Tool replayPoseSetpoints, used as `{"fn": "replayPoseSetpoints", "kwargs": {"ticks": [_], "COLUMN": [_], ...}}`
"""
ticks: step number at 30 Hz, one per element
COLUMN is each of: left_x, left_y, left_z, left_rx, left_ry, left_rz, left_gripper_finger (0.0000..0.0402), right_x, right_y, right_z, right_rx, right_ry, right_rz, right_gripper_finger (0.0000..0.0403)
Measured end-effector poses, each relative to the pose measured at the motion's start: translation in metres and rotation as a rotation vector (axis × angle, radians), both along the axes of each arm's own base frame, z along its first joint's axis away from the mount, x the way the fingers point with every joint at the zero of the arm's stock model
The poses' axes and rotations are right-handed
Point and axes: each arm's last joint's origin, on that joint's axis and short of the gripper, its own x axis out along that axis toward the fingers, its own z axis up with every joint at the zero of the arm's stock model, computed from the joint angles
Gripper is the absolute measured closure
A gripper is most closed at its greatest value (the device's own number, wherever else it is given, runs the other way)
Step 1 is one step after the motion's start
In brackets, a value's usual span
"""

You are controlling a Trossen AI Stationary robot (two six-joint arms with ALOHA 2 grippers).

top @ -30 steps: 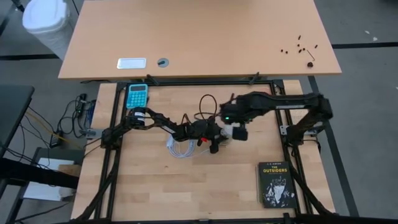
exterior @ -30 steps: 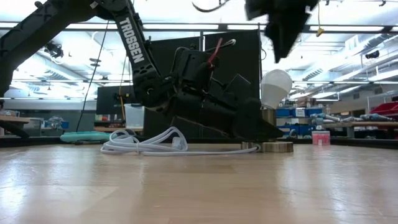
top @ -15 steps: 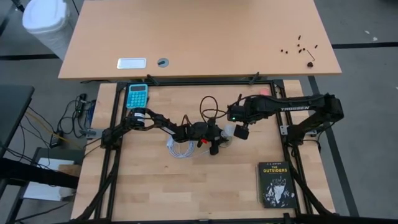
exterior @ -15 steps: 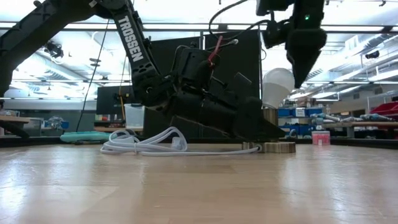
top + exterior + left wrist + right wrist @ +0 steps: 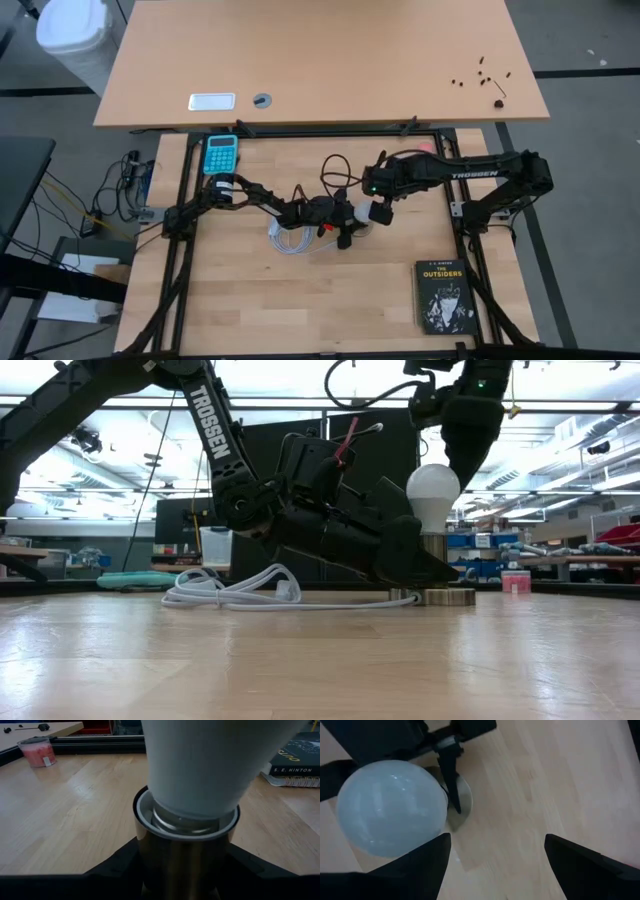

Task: Screw lightbulb
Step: Insert the lightbulb into the lamp

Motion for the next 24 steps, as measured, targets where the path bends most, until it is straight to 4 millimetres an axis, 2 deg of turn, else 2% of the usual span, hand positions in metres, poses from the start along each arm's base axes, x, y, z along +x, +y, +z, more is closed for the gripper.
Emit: {"fn": "replayPoseSetpoints", "kwargs": {"ticks": [13,16,20,24], "left_x": [0.000,0.000,0.000,0.000], "left_y": [0.000,-0.001,-0.001,-0.001], "left_z": [0.000,0.000,-0.001,-0.001], "left_rx": [-0.002,-0.003,-0.002,-0.002], "left_ry": [0.001,0.001,0.003,0.003], "left_rz": [0.000,-0.001,-0.001,-0.001], "left_gripper_finger": [0.0208,0.0208,0.0208,0.0208], "right_x": [0.000,-0.006,-0.022,-0.035], "right_y": [-0.010,-0.011,-0.002,0.018], "right_z": [0.000,0.003,0.010,0.000], "right_rx": [-0.014,-0.009,0.040,0.068], "right_ry": [-0.012,0.035,0.079,0.028], "right_rz": [-0.021,-0.017,0.020,0.059], "right_gripper_finger": [0.0070,0.0070,0.0070,0.0070]}}
